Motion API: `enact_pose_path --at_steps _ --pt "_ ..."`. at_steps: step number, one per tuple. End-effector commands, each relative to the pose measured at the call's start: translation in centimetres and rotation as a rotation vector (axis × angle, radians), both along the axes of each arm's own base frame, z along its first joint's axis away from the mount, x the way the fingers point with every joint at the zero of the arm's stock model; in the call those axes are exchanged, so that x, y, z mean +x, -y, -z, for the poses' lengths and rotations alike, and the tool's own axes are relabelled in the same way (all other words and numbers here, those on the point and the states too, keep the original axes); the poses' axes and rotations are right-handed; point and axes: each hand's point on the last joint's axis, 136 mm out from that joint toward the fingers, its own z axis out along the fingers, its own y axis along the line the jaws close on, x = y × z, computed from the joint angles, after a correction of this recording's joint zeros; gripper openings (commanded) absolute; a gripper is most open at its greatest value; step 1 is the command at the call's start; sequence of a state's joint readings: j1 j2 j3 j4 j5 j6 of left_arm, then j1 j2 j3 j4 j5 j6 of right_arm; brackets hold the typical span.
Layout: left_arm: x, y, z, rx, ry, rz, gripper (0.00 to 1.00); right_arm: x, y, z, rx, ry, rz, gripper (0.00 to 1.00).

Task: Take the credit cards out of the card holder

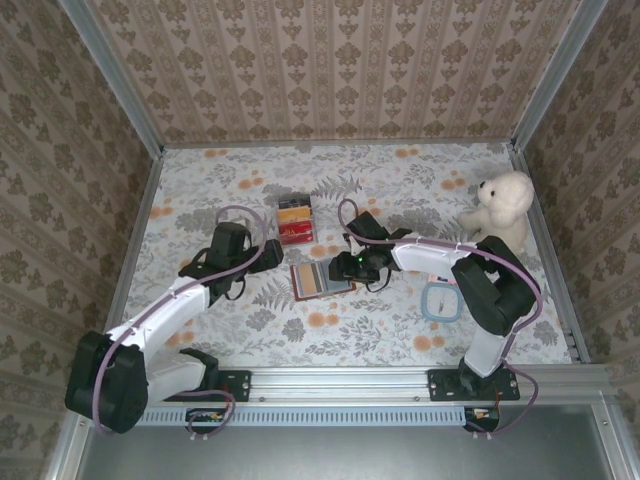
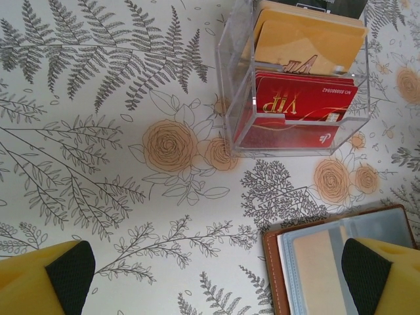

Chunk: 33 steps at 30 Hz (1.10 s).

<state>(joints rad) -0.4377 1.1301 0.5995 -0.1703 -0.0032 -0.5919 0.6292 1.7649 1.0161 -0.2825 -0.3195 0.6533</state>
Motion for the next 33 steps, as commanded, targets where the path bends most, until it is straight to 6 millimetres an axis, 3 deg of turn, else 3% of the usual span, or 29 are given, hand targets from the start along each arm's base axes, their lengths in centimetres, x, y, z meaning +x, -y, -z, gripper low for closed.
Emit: enact_pose_path --at_steps 1,7,14,21,28,33 --pt "-0.3 0.7 -0.5 -0.06 0.008 0.003 1.0 0.1 0.0 -0.4 -0.024 0.009 -0.018 0.56" --pt "-0.5 1.0 -0.3 -0.096 -0.002 -0.001 1.0 -0.2 -1.4 -0.4 0.051 -0.021 -0.042 0.53" --pt "-1.3 2.4 0.7 -0.161 -0.075 0.035 0.95 -0.1 -3.8 -3.7 0.214 0.016 -0.093 0.48" --pt "-2.0 1.9 2.4 -0.148 -0.15 0.003 0.89 -0.4 -7.4 -6.9 0.447 0.013 -0.183 0.48" --pt "-2.5 0.2 3.8 -0.081 -0.2 -0.085 0.85 -0.1 -9.9 -6.6 0.473 -0.007 -0.22 0.49" --pt "-3.0 -1.5 4.3 -0.024 -0.214 -0.154 0.8 0.1 -11.2 -5.4 0.46 -0.027 -0.229 0.49"
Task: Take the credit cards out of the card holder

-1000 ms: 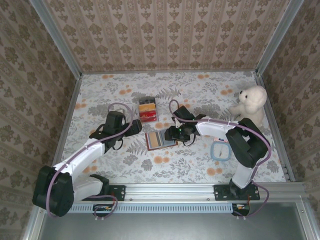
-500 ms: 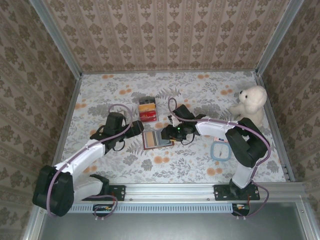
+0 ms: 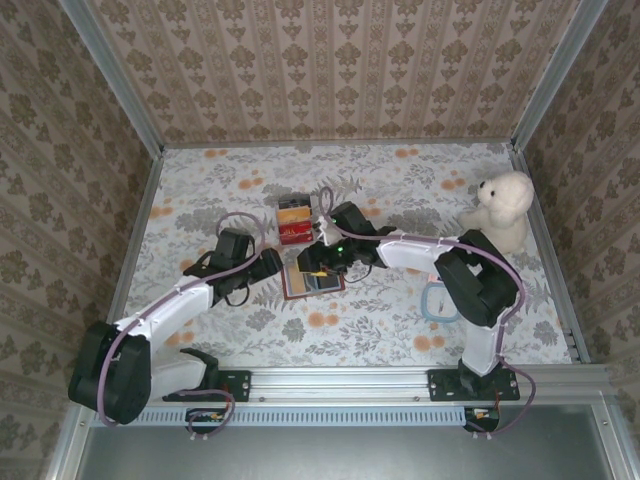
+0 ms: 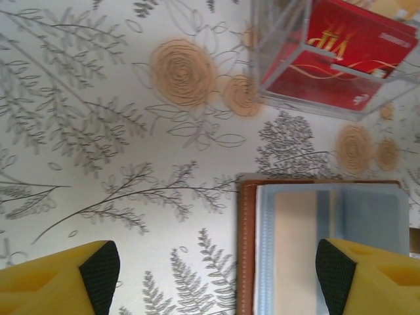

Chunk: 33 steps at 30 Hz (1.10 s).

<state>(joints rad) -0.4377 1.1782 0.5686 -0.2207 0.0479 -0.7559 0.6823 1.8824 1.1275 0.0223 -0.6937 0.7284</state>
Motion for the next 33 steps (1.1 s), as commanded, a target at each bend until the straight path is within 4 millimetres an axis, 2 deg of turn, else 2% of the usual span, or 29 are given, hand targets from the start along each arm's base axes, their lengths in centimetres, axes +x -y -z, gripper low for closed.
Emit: enact_pose_path --at_steps 1,10,14,17,19,21,23,26,33 --pt "-1.0 -1.6 0.9 0.062 -0.039 -0.062 0.79 0.0 -1.3 0.4 0.018 -0.025 -0.021 0.49" --pt "-1.3 -1.6 0.6 0.053 -0.034 -0.057 0.7 0.6 -0.7 4.4 -0.107 -0.077 0.021 0.48" --pt "-1.0 -0.2 -0.2 -0.009 -0.012 -0.003 0.63 1.1 -0.5 2.6 -0.103 -0.027 0.014 0.46" --pt "-0.9 1.3 -1.0 -0.071 -0.01 0.045 0.58 1.8 0.6 1.0 -0.119 0.026 0.04 0.45" --pt "-0.8 2.0 -1.3 -0.095 -0.013 0.062 0.54 2.1 1.6 0.8 -0.146 0.049 0.071 0.44" --pt "-0.6 2.6 -1.6 -0.123 -0.022 0.071 0.48 2.4 2.7 1.2 -0.183 0.062 0.107 0.42" --pt "-1.1 4.4 -1.8 -0.138 -0.035 0.132 0.45 2.3 3.4 1.8 -0.211 0.068 0.125 0.39" --pt "-1.4 5.7 -1.6 -0.108 -0.068 0.179 0.39 2.2 3.9 2.9 -0.243 0.052 0.14 0.33" --pt "-1.1 6.7 0.0 -0.045 -0.115 0.173 0.25 2.2 3.9 4.7 -0.259 0.007 0.154 0.24"
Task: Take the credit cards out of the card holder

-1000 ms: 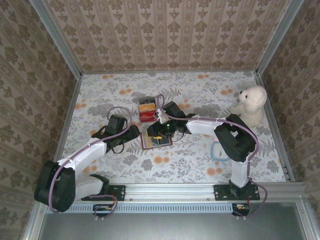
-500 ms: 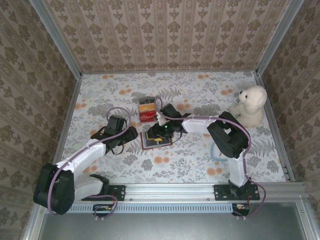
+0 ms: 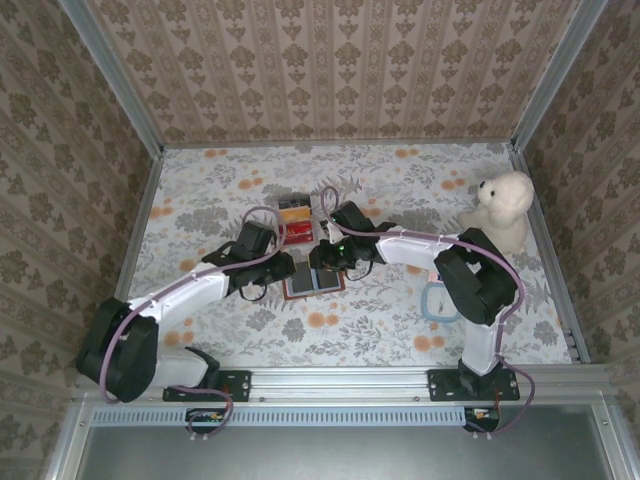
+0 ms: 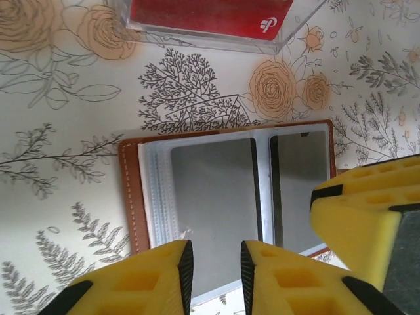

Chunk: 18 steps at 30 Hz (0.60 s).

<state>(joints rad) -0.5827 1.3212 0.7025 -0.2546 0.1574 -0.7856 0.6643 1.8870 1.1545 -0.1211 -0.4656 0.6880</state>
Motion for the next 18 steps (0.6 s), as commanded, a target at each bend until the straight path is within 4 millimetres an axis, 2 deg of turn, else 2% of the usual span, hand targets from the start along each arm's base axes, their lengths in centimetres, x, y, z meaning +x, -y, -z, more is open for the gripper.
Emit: enact_pose_path --at_steps 1,10,18 --pt "0.1 0.1 0.8 0.027 -0.026 -0.009 0.24 -0.2 0.5 1.8 -0.036 -0.042 0.022 0.23" --pt "0.1 0.9 2.6 0.015 -0.061 -0.002 0.09 -0.6 -0.3 2.9 -0.01 -0.086 0.0 0.21" --pt "0.0 0.9 4.1 0.034 -0.096 -0.008 0.04 -0.8 -0.5 3.4 0.0 -0.105 -0.013 0.18"
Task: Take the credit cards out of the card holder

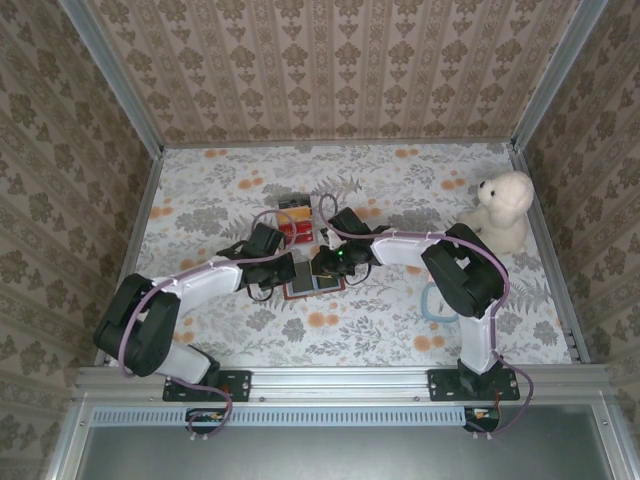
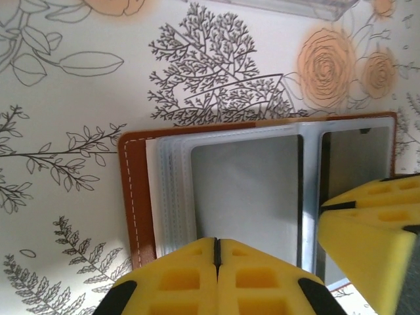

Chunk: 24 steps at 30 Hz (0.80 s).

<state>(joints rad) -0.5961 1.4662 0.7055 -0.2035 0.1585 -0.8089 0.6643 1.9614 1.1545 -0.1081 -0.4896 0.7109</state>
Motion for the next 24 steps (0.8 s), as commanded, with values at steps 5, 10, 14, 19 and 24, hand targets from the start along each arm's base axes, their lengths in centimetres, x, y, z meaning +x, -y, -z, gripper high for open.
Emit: enact_pose_path --at_steps 5,10,14,19,24 --pt "-0.6 -0.1 1.4 0.002 -0.035 -0.016 0.03 -0.5 -0.6 0.8 0.029 -0.048 -0.027 0.18" --pt "-1.5 -0.8 2.4 0.023 -0.063 -0.036 0.02 -0.7 -0.7 1.1 0.025 -0.062 -0.036 0.2" --pt "-2.4 -1.5 3.4 0.047 -0.089 -0.05 0.02 -0.8 -0.9 1.1 0.048 -0.076 -0.044 0.2" --pt "-3.2 -2.1 4.3 0.063 -0.111 -0.062 0.02 -0.7 -1.1 1.1 0.079 -0.097 -0.039 0.19" --pt "-3.6 -2.3 4.7 0.065 -0.121 -0.066 0.02 -0.8 -1.4 1.2 0.098 -0.111 -0.046 0.15"
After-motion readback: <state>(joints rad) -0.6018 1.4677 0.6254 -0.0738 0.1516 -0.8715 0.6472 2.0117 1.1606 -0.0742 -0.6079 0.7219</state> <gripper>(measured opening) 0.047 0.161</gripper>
